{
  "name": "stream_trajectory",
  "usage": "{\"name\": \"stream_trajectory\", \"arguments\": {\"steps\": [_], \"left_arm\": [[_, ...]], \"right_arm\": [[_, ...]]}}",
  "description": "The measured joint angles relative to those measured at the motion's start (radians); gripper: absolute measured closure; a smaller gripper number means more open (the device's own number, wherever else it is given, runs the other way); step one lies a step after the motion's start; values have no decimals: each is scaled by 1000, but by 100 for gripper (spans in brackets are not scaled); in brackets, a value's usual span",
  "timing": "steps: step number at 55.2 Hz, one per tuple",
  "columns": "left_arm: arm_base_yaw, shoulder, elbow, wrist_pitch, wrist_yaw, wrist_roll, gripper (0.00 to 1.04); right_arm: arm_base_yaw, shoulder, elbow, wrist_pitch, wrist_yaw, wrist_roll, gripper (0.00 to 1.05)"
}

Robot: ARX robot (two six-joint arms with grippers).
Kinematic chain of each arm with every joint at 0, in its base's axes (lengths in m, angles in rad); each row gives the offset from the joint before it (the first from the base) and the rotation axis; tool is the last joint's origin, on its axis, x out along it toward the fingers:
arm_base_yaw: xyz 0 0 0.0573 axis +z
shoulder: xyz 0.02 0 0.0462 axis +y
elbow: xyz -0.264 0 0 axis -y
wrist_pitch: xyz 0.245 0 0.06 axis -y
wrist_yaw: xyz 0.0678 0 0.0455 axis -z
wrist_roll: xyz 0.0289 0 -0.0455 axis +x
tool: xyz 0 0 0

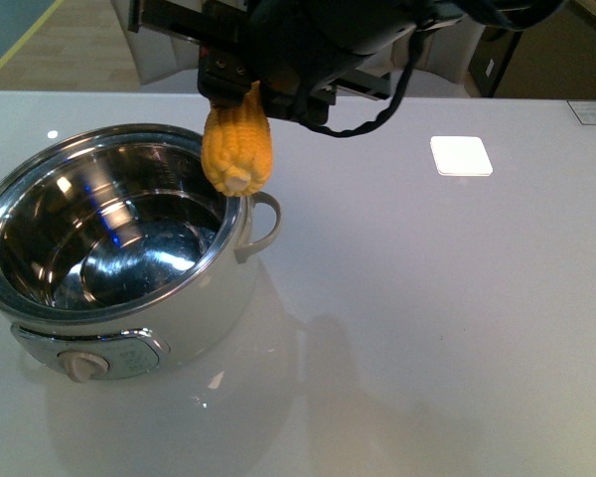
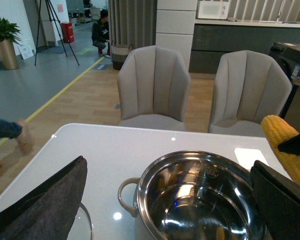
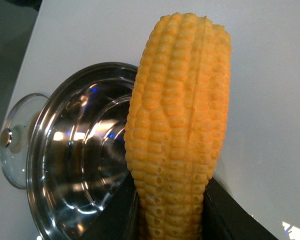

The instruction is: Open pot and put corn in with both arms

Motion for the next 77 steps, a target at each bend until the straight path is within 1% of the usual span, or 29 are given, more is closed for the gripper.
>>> {"name": "stream_trajectory", "arguments": {"steps": [7,22,29,41,51,53,54,59,70,73,77], "left_arm": [[0,0,0,0,0,0,7],[0,0,0,0,0,0,7],[0,0,0,0,0,0,7],[0,0,0,0,0,0,7],[0,0,0,0,0,0,7],[0,0,0,0,0,0,7],[0,0,0,0,0,0,7],[0,0,0,0,0,0,7],[0,0,0,0,0,0,7],[0,0,0,0,0,0,7],[0,0,0,0,0,0,7]], "right_arm": [[39,66,84,-39,6,8,83],[90,177,188,-87,2,20,84],[99,222,238,-110,-2,35,84],[118,307,382,-187,3,63,84],[126,326,411,-216,26,57,84],[127,329,412,-219,31,55,79],[129,330,412,-221,33,55,73],[131,336,411,-223,34,51,51],[129,309,356,-182,40,61,8],[124,282,314,-152,38,78,9],[105,220,246,-98,21,107,9]]}}
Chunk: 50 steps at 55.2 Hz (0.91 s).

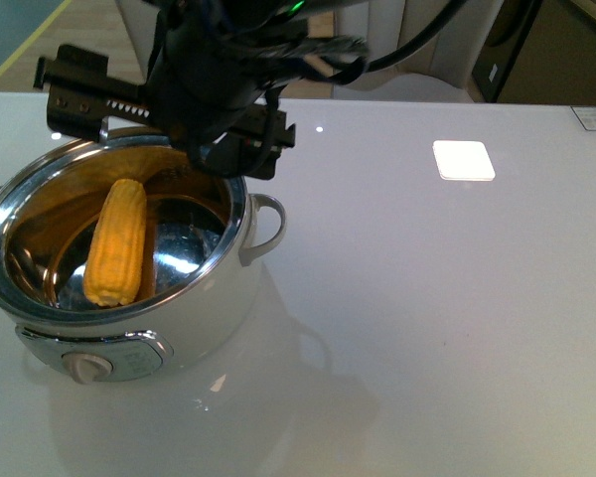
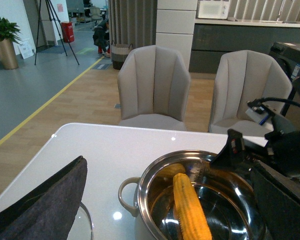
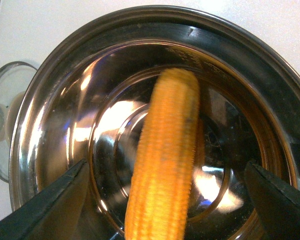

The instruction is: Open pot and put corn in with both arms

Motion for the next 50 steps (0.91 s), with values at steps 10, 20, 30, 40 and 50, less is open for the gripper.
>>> {"name": "stream_trajectory", "arguments": {"steps": [10,20,30,40,50], "left_arm": [[0,0,0,0,0,0,7],[0,0,0,0,0,0,7],[0,0,0,0,0,0,7],[0,0,0,0,0,0,7],[0,0,0,0,0,0,7]], "right_arm": [[-149,-275,-269,197,34,18,9],[-315,-500,-532,301,98,-98,9],[-459,-710,-744,352,117,-222,9],[-602,-947,-912,357,104,-330,9],[-700,-1153,-1052,315,97,-422,9]]}}
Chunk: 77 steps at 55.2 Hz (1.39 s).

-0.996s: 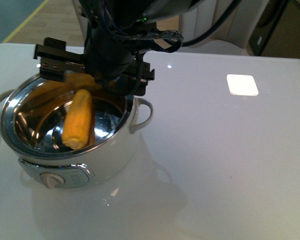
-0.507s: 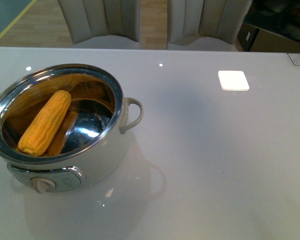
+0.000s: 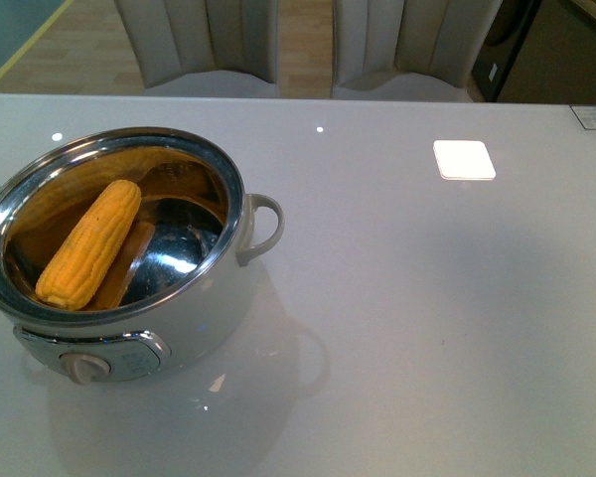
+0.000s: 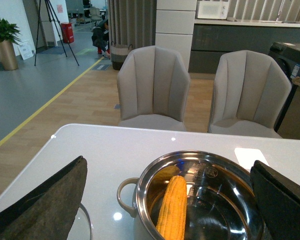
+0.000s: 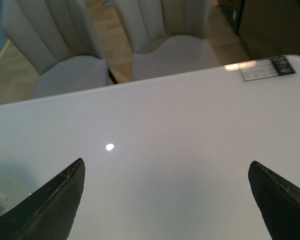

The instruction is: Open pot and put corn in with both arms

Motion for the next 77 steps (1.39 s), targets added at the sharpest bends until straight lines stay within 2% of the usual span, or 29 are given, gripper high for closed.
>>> {"name": "stream_trajectory", "arguments": {"steps": [3,5,8,12,33,55,63,77], "left_arm": [[0,0,0,0,0,0,7],[0,0,0,0,0,0,7],[0,0,0,0,0,0,7],[0,0,0,0,0,0,7],[0,0,0,0,0,0,7],[0,0,0,0,0,0,7],[0,0,0,0,0,0,7],[0,0,0,0,0,0,7]], "right_arm": [[-14,-23,-30,38,-8,-29,12],[-18,-29,-79,198,-23,-69,18],[-18,-37,-145,349,-30,-99,27],[-18,-59,-205,447,-33,-120,37],[-18,-260,-380,444,-33,-147,102],[-18,-515,-478,286,-33,-151,103],[-18,-548,-507,298,-30,-151,103],[-18,-697,-508,159,-33,-151,103]]}}
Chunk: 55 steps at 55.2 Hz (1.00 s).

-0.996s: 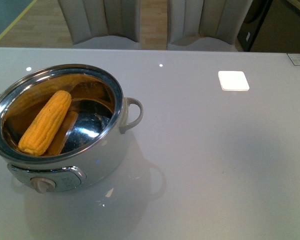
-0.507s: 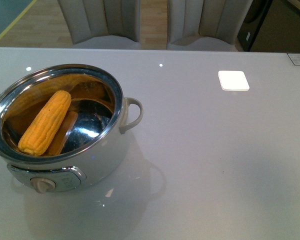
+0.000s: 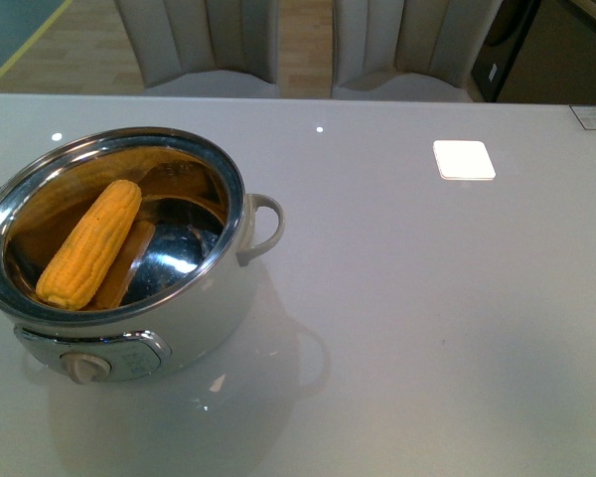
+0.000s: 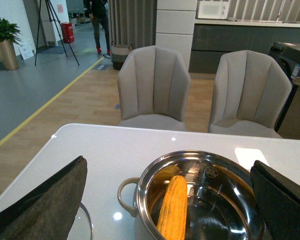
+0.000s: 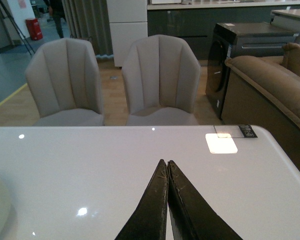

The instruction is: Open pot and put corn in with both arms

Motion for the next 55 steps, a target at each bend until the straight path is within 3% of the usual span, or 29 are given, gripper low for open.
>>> {"name": "stream_trajectory", "arguments": {"steps": [39,45,55], "left_arm": [[0,0,0,0,0,0,7],[0,0,0,0,0,0,7],[0,0,0,0,0,0,7]], "right_arm": [[0,-234,0,-233,0,0,103],[0,-371,0,-394,1,0,103],[0,-402,0,-406,1,0,103]]}}
